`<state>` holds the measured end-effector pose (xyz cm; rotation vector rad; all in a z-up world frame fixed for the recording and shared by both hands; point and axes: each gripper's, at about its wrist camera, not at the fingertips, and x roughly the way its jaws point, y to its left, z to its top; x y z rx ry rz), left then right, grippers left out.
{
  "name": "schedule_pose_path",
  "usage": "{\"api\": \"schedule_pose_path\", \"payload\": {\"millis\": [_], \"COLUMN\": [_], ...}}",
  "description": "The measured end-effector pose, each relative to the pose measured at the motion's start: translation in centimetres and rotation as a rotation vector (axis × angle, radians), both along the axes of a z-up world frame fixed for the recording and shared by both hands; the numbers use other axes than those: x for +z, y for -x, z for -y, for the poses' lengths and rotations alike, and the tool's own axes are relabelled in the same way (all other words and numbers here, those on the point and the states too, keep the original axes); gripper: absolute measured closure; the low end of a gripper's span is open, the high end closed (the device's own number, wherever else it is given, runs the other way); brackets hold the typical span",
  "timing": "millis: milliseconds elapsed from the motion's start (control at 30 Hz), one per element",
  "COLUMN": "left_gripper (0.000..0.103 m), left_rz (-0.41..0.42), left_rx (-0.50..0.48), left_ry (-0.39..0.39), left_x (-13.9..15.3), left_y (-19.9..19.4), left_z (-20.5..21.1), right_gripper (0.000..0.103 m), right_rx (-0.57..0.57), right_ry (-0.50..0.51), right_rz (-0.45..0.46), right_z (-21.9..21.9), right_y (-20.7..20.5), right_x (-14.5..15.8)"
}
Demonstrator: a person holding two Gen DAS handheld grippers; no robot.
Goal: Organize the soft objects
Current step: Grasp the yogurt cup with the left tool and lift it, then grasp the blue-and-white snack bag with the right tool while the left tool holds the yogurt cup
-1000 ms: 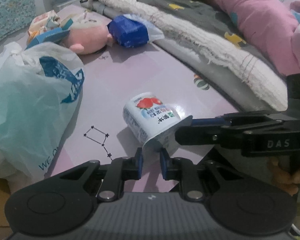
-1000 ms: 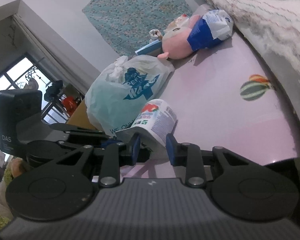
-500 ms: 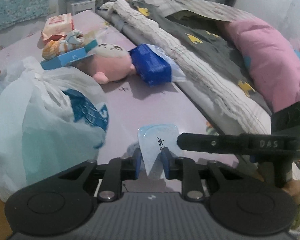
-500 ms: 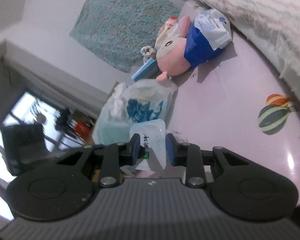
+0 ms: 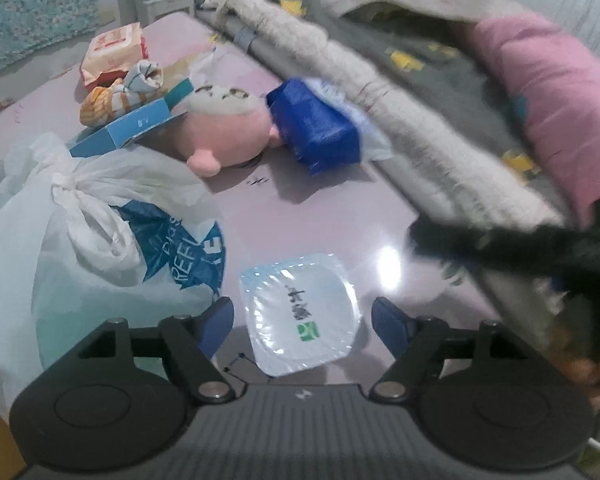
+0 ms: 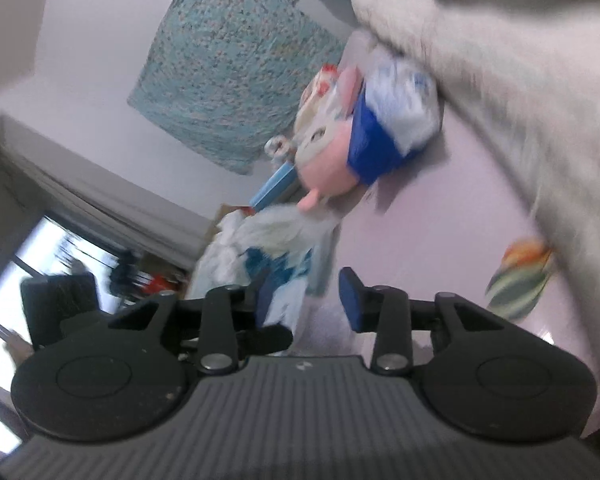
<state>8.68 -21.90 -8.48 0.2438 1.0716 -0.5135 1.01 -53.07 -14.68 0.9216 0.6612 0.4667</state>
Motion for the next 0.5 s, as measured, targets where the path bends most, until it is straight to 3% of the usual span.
{"api": "schedule_pose_path", "payload": {"millis": [100,167,333,500], "left_gripper": [0.031,0.035,0.037,0.037], "left_rz": [-0.019,-0.024,-0.032,-0.040], "left_rx": [0.006,0.023,0.045,0.056], "left_ry": [-0.010,0.002,0.030,0.050], "left_x": [-0.6,-0.6,-0.6,-0.6], "left_y": [-0.7,-0.9,-1.2,-1.3], "left_z": [0.5,0.4,-0.2,-0.6], "right_gripper": [0.044,0.025,0.019,0.011], "right_rx": [-0.006,-0.004,0.011,0.048], "right_ry": [0.150,0.230,0.399,0.563], "right_rz": [0.029,0.046,0.037,0.009], "right_z": [0.2,0.3,0.4,-1.0], "right_y": [-1.6,-3.3,-8.1,-13.9], "right_x": [2.1,3.3,4.6,3.8]}}
